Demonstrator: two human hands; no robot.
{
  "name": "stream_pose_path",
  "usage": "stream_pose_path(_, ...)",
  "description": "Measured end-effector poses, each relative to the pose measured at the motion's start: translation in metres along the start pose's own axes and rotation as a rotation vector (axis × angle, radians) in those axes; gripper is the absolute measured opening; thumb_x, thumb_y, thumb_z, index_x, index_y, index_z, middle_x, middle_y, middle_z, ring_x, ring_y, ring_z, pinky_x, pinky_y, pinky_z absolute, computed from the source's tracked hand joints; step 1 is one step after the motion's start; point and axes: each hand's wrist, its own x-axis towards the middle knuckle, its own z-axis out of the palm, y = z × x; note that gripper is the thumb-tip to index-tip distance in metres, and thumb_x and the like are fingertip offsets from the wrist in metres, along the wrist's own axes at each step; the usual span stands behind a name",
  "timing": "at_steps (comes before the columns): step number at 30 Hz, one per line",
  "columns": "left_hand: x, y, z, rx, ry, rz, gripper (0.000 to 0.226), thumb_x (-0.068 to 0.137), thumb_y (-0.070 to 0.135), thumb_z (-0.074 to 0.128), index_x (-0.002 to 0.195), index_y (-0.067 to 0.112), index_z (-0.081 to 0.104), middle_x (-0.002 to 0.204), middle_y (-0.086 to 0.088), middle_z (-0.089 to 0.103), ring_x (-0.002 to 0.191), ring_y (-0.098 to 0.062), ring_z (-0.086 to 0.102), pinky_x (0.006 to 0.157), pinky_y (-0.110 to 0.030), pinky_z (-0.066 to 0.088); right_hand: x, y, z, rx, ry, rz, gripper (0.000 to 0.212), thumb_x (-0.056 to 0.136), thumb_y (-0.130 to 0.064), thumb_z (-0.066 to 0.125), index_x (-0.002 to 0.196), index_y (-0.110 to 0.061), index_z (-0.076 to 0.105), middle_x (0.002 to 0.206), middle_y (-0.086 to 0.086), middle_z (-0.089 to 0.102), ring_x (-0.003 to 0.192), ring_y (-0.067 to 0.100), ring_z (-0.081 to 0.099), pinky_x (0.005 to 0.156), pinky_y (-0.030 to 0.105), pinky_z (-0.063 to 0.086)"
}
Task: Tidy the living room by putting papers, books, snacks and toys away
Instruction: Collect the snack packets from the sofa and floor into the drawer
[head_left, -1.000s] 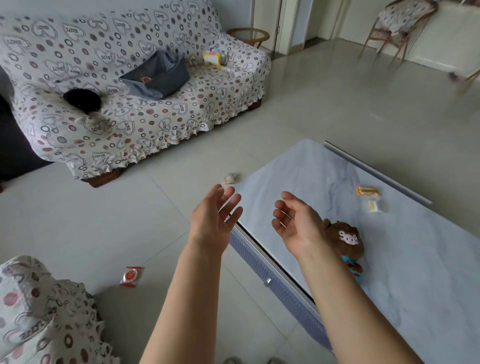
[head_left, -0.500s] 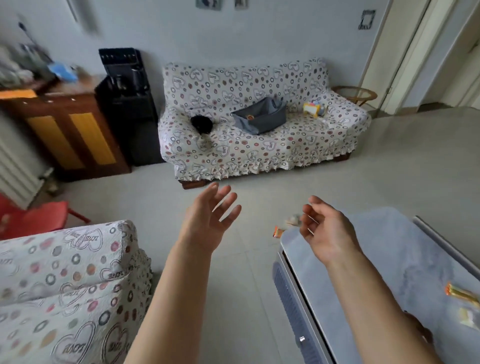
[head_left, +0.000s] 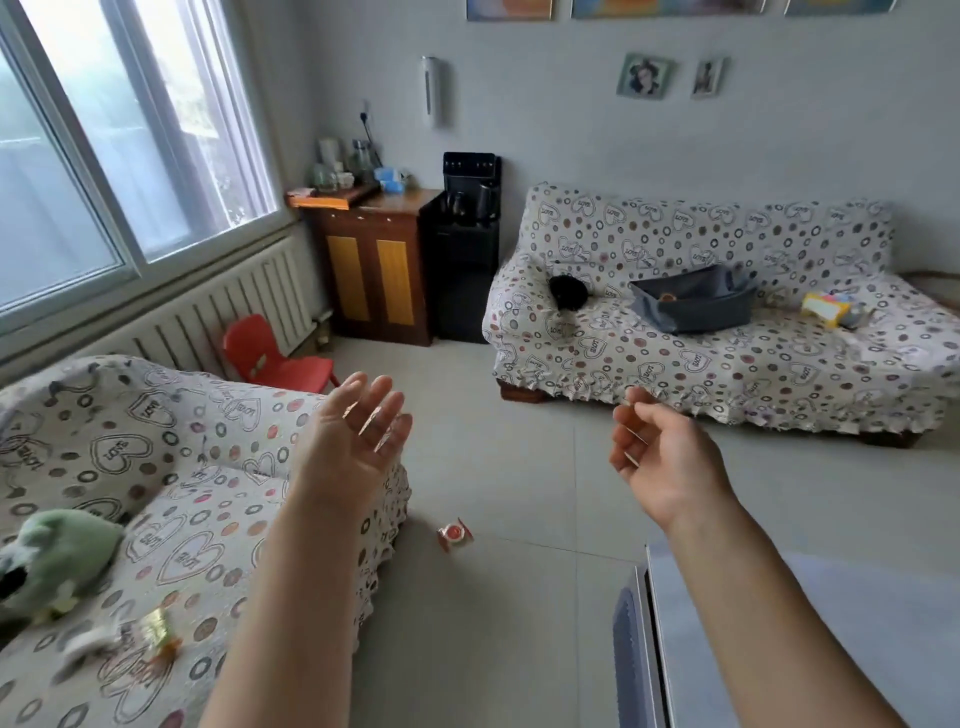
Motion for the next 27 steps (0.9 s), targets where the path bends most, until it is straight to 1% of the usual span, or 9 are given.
stream_pose_path(2, -0.015, 0.009, -0.011, -0.022, 0.024, 0.043, 0.006, 0.096, 0.017, 0.053, 0.095, 0.019, 0.058, 0.094, 0.001, 0.068, 0.081, -0.014, 0.065, 0.07, -0.033, 0.054, -0.007, 0.002, 0.006, -0.009, -0.056, 0.017, 0.026, 0.093, -0.007, 0.043, 0.083, -0.021, 0.063, 0.064, -0.003, 0.061, 0.051, 0.008, 0.052, 0.057, 0.024, 0.036)
stream_pose_path(6, -0.045, 0.023, -0.03, -0.053, 0.078, 0.11, 0.009, 0.096, 0.017, 0.05, 0.101, 0.019, 0.058, 0.094, 0.001, 0.068, 0.079, -0.013, 0.065, 0.073, -0.033, 0.052, -0.018, 0.003, 0.016, -0.048, -0.145, 0.04, 0.027, 0.093, -0.007, 0.042, 0.084, -0.021, 0.062, 0.066, -0.003, 0.061, 0.055, 0.009, 0.051, 0.057, 0.025, 0.036)
stream_pose_path(9, -0.064, 0.033, -0.04, -0.069, 0.118, 0.161, 0.011, 0.097, 0.017, 0.048, 0.095, 0.018, 0.059, 0.094, 0.001, 0.068, 0.08, -0.014, 0.065, 0.074, -0.034, 0.052, -0.027, 0.006, 0.026, -0.057, -0.196, 0.06, 0.026, 0.093, -0.007, 0.042, 0.085, -0.021, 0.062, 0.067, -0.003, 0.06, 0.056, 0.009, 0.051, 0.058, 0.025, 0.036)
stream_pose_path(12, -0.076, 0.043, -0.048, -0.079, 0.139, 0.198, 0.011, 0.097, 0.017, 0.048, 0.098, 0.019, 0.059, 0.092, 0.001, 0.069, 0.075, -0.014, 0.067, 0.074, -0.034, 0.052, -0.036, 0.009, 0.037, -0.067, -0.245, 0.075, 0.025, 0.093, -0.007, 0.043, 0.085, -0.022, 0.062, 0.066, -0.003, 0.061, 0.055, 0.009, 0.052, 0.058, 0.024, 0.037)
stream_pose_path(15, -0.088, 0.052, -0.056, -0.097, 0.152, 0.218, 0.012, 0.097, 0.016, 0.047, 0.098, 0.018, 0.059, 0.091, 0.001, 0.069, 0.079, -0.015, 0.066, 0.078, -0.035, 0.053, -0.044, 0.013, 0.048, -0.079, -0.282, 0.076, 0.025, 0.093, -0.007, 0.043, 0.085, -0.021, 0.063, 0.069, -0.002, 0.061, 0.057, 0.01, 0.052, 0.058, 0.024, 0.037)
stream_pose_path(18, -0.103, 0.059, -0.069, -0.118, 0.183, 0.232, 0.013, 0.097, 0.017, 0.046, 0.096, 0.018, 0.059, 0.089, 0.001, 0.069, 0.077, -0.015, 0.066, 0.076, -0.035, 0.053, -0.053, 0.023, 0.061, -0.09, -0.327, 0.085, 0.025, 0.094, -0.007, 0.043, 0.085, -0.021, 0.062, 0.069, -0.002, 0.06, 0.058, 0.01, 0.051, 0.057, 0.024, 0.037)
stream_pose_path(20, -0.116, 0.065, -0.087, -0.134, 0.219, 0.247, 0.014, 0.098, 0.017, 0.046, 0.097, 0.017, 0.06, 0.087, 0.0, 0.069, 0.075, -0.015, 0.066, 0.074, -0.035, 0.053, -0.061, 0.037, 0.075, -0.112, -0.365, 0.11, 0.025, 0.094, -0.008, 0.043, 0.086, -0.021, 0.063, 0.069, -0.002, 0.06, 0.057, 0.009, 0.052, 0.057, 0.023, 0.038)
stream_pose_path(25, -0.163, 0.087, -0.146, -0.176, 0.34, 0.314, 0.017, 0.099, 0.018, 0.044, 0.108, 0.015, 0.058, 0.092, -0.002, 0.067, 0.08, -0.017, 0.064, 0.08, -0.035, 0.053, -0.099, 0.086, 0.118, -0.159, -0.478, 0.195, 0.024, 0.093, -0.008, 0.045, 0.088, -0.02, 0.064, 0.068, -0.002, 0.062, 0.058, 0.01, 0.054, 0.059, 0.025, 0.041)
stream_pose_path(27, -0.189, 0.1, -0.178, -0.199, 0.399, 0.356, 0.018, 0.099, 0.018, 0.045, 0.102, 0.014, 0.061, 0.091, -0.002, 0.068, 0.077, -0.016, 0.064, 0.078, -0.034, 0.053, -0.125, 0.112, 0.141, -0.183, -0.53, 0.243, 0.022, 0.092, -0.007, 0.045, 0.09, -0.018, 0.065, 0.067, -0.001, 0.062, 0.057, 0.011, 0.055, 0.059, 0.025, 0.042)
